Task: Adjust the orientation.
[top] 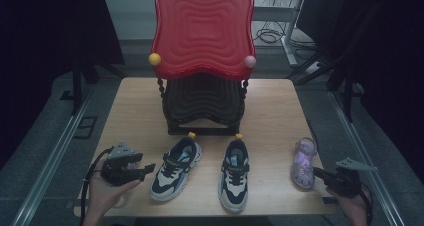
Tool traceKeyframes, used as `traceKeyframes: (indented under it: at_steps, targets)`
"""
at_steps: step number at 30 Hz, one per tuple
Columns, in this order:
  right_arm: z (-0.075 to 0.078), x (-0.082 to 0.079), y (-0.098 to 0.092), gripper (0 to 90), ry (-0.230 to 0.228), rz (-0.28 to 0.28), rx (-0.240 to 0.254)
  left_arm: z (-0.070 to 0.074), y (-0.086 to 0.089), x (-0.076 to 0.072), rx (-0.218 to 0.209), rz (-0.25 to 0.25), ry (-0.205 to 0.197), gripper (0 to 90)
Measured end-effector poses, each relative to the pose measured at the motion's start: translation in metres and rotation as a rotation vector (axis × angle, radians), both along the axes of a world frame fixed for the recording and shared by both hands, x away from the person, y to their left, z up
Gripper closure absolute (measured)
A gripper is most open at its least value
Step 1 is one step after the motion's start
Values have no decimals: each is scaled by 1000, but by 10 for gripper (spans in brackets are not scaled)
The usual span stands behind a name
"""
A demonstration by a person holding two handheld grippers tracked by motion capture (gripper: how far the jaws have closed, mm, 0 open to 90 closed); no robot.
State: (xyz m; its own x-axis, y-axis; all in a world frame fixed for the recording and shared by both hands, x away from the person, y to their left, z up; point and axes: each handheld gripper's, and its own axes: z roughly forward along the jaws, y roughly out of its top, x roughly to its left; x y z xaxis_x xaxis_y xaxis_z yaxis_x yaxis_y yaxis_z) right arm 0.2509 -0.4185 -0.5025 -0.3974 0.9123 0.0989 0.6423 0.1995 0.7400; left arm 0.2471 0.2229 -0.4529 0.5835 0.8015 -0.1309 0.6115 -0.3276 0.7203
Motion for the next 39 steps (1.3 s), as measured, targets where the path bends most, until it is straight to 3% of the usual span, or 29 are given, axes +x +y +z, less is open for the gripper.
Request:
traceKeyframes:
  at_steps: [4,9,13,19,23,28,32,34,39]
  targets:
    - [1,-2,7,897,5,19,0,-2,-2,1,2,-7,5,376]
    - [0,-3,27,897,6,86,9,-2,-2,1,5,-14,7,375]
    - [-2,2,43,897,-1,113,-16,0,0,0,1,-8,0,375]
    - [-7,9,71,897,3,68,-106,-1,1,1,2,-12,3,375]
    - [-7,11,81,896,-13,32,-136,-3,0,2,5,-12,4,375]
    - [-6,11,83,896,-31,32,-136,-3,0,2,6,-10,4,375]
    - [6,6,78,896,-67,33,-112,-2,0,1,2,-9,-4,375]
    - [19,1,72,896,-101,33,-95,-2,-1,1,6,-10,-2,375]
    - [31,-5,52,896,-134,-7,-82,-3,-3,1,9,-17,1,374]
